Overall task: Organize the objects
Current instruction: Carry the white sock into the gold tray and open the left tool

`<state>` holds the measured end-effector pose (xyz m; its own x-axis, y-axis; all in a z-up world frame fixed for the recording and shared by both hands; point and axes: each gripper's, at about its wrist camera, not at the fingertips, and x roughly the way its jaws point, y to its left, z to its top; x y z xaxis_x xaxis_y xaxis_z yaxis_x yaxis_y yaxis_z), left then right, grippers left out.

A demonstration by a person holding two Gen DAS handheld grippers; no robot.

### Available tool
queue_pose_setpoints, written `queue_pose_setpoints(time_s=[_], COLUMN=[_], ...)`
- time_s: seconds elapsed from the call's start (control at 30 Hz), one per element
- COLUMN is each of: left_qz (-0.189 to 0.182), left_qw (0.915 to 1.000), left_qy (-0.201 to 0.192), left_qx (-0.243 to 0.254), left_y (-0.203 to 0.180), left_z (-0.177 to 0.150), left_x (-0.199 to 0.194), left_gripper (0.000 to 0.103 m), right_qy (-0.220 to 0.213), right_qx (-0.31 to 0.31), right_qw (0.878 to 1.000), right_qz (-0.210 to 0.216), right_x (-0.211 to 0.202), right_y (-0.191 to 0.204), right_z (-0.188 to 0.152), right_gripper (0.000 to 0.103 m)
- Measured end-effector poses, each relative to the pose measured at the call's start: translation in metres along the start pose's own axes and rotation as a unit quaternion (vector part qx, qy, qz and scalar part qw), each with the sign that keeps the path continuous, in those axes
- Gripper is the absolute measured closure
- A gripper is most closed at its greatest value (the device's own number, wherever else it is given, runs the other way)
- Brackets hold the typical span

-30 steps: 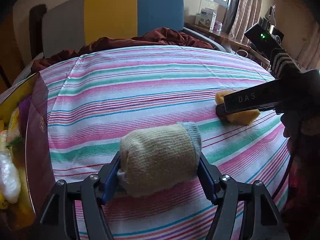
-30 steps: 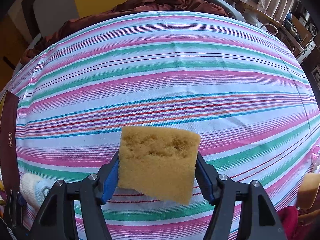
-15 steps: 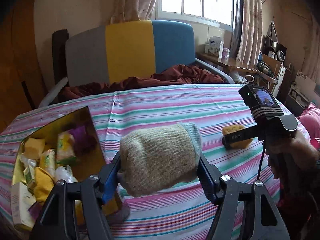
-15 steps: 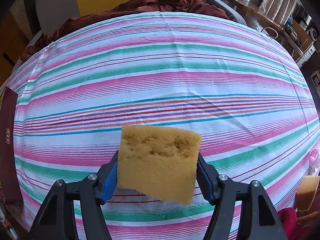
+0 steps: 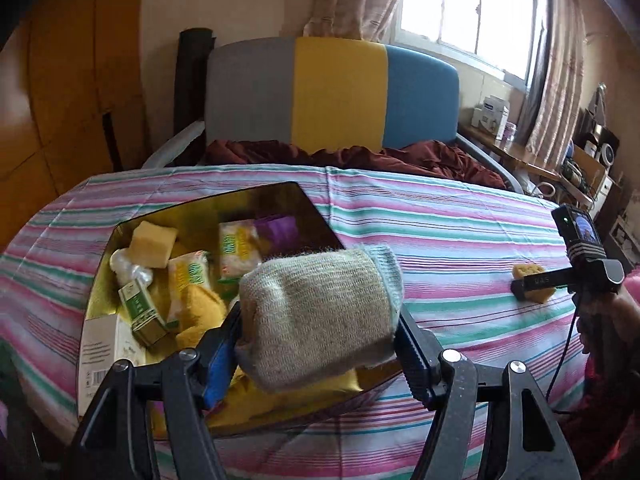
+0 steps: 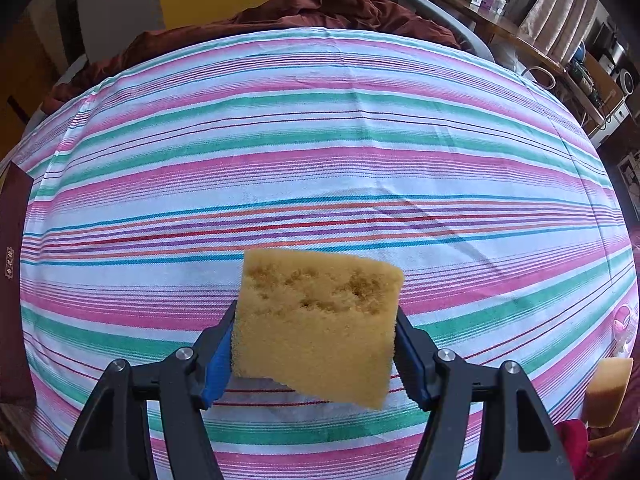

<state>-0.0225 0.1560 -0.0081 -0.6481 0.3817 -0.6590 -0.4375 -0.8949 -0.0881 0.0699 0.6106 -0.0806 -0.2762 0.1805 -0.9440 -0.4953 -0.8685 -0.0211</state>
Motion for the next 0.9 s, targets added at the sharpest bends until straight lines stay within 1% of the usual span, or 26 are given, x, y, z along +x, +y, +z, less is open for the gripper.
queue_pose_setpoints(time_s=[0.03,0.1,0.17,0.2,0.23,0.3,0.4,0.5,0.57,0.6,0.63,0.67,0.73,0.8,0.87,0.9], left_qz=[0.000,0.004,-0.001,-0.007,-0.015,-0.020,-0.026,-0.043,-0.056,-0.063,-0.060,-0.058,-0.068,-0.051,-0.044,-0.041], left_qw=[0.9998,0.9981,0.9960,0.9950,0.9939,0.9934,0.9948,0.9960,0.9959,0.9958,0.9963,0.9963,0.9948,0.9953,0.9956,0.9959], left_qy=[0.002,0.002,-0.002,-0.001,-0.002,-0.003,0.005,0.017,0.032,0.039,0.045,0.052,0.068,0.077,0.080,0.079], left_qx=[-0.019,-0.061,-0.089,-0.099,-0.109,-0.112,-0.098,-0.076,-0.063,-0.053,-0.042,-0.037,-0.035,-0.029,-0.023,-0.017], left_y=[0.015,0.049,0.076,0.086,0.097,0.108,0.106,0.089,0.074,0.066,0.058,0.053,0.046,0.042,0.039,0.038], left_z=[-0.002,-0.005,-0.010,-0.013,-0.016,-0.020,-0.026,-0.025,-0.022,-0.020,-0.018,-0.018,-0.017,-0.018,-0.019,-0.019], left_x=[-0.003,-0.011,-0.020,-0.024,-0.028,-0.032,-0.030,-0.019,-0.007,-0.001,0.007,0.013,0.028,0.042,0.050,0.053], left_gripper=[0.033,0.033,0.033,0.033,0.033,0.033,0.033,0.033,0.033,0.033,0.033,0.033,0.033,0.033,0.032,0.032], right_qy=[0.000,0.000,-0.001,-0.001,-0.001,-0.001,-0.001,-0.001,-0.001,-0.001,-0.001,-0.001,-0.001,-0.001,-0.001,-0.002], right_qx=[0.000,-0.002,-0.004,-0.005,-0.006,-0.007,-0.009,-0.011,-0.012,-0.013,-0.013,-0.012,-0.012,-0.012,-0.013,-0.014], right_qw=[1.000,1.000,1.000,1.000,1.000,1.000,1.000,1.000,1.000,1.000,1.000,1.000,1.000,1.000,1.000,1.000], right_qz=[0.000,-0.003,-0.005,-0.006,-0.007,-0.008,-0.010,-0.012,-0.013,-0.013,-0.013,-0.013,-0.013,-0.013,-0.015,-0.016], right_x=[0.000,0.000,-0.003,-0.005,0.003,-0.002,-0.003,0.003,0.012,0.012,0.011,0.011,0.011,0.012,0.008,0.014], right_y=[-0.001,0.022,0.039,0.047,0.054,0.056,0.061,0.058,0.075,0.077,0.078,0.079,0.079,0.079,0.080,0.081], right_z=[0.002,0.004,0.003,-0.002,0.011,0.005,0.001,0.004,0.016,0.016,0.015,0.015,0.015,0.016,0.013,0.017], right_gripper=[0.034,0.034,0.034,0.034,0.034,0.034,0.034,0.034,0.034,0.034,0.034,0.034,0.034,0.034,0.034,0.034])
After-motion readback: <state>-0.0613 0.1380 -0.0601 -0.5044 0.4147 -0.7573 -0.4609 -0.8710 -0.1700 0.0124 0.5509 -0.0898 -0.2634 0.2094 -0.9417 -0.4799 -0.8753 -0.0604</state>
